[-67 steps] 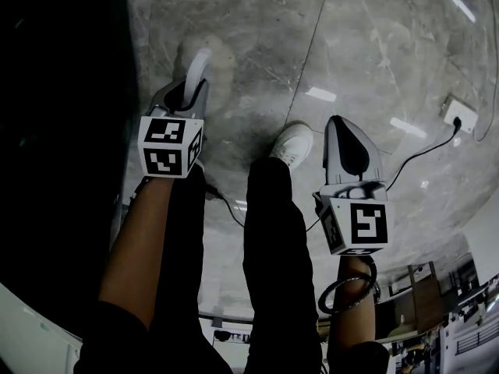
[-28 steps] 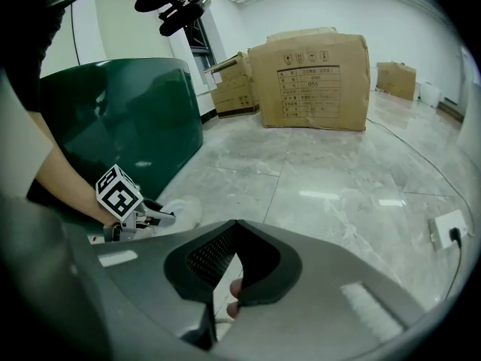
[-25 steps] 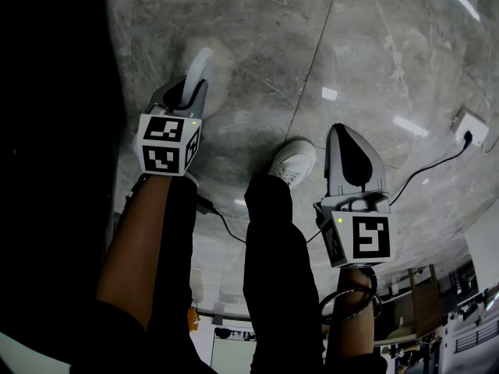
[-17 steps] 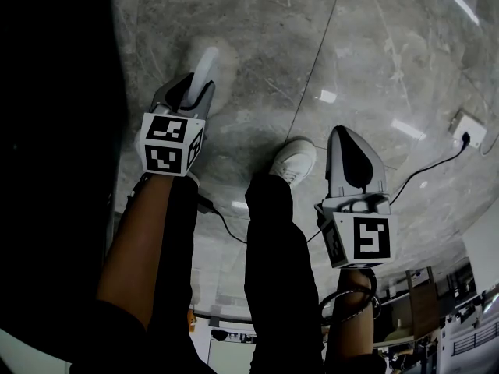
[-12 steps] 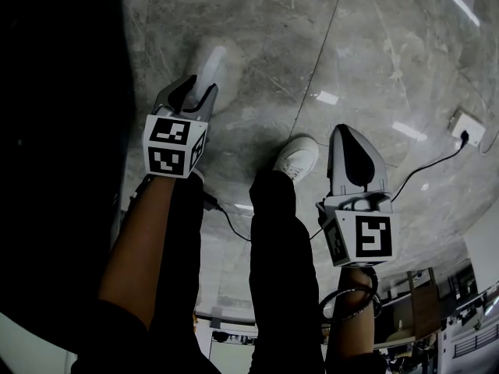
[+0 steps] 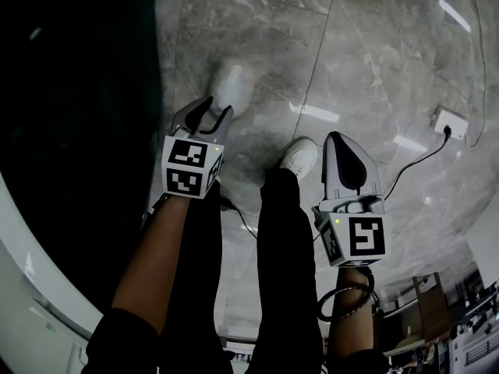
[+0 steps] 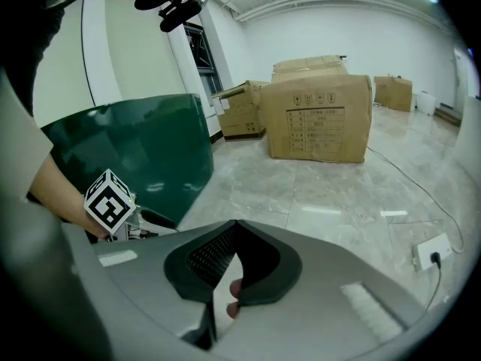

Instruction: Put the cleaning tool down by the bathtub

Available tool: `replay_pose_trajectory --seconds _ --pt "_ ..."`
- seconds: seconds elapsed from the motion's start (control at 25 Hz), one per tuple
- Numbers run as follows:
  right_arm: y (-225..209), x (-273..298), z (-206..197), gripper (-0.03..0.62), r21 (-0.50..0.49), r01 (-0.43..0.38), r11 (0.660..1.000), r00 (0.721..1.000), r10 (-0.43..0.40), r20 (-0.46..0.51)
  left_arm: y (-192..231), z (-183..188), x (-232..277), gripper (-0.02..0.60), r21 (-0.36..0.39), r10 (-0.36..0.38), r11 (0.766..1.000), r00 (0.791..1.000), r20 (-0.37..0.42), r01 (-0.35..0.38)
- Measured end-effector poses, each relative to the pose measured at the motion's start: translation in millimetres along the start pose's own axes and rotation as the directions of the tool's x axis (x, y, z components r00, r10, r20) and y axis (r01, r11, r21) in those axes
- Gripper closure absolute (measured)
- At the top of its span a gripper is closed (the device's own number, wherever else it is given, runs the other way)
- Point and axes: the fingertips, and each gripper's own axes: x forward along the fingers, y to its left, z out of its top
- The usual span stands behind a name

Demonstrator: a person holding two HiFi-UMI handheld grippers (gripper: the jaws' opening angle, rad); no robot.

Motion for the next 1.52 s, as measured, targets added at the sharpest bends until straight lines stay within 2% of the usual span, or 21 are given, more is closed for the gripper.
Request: replay_pose_trajectory --seconds 0.2,0.48,0.68,0.92,1.32,1.52 --pt "15 -25 39 0.571 0.0 0.0 1.0 0.999 0.0 0.048 -23 30 -47 0.43 0.05 -0.036 0.998 0.999 0.04 0.034" --pt "30 -55 71 0.571 0.003 0.002 1.0 0.996 -0.003 0.09 -41 49 -100 0.448 0.046 -0.034 0.998 0.996 0.084 0.03" --pt "39 -81 78 0.571 -0.005 0.007 1.0 0.997 -0.007 0.076 -57 66 -137 0.52 0.059 -0.028 0.998 0.992 0.12 0.021" --pt "59 -108 105 0.571 -0.002 0.007 1.0 0.996 -0.006 0.093 -66 96 -179 0.572 0.072 -0.024 0.997 0.985 0.171 0.012" --pt "87 -138 153 0.571 0.002 -0.018 1.0 0.988 0.018 0.154 -73 130 -237 0.58 0.083 -0.02 0.997 0.974 0.224 0.001" --pt "94 -164 184 0.571 -0.066 -0.02 0.998 0.983 0.032 0.181 -83 149 -269 0.58 0.092 -0.012 0.996 0.966 0.26 -0.012"
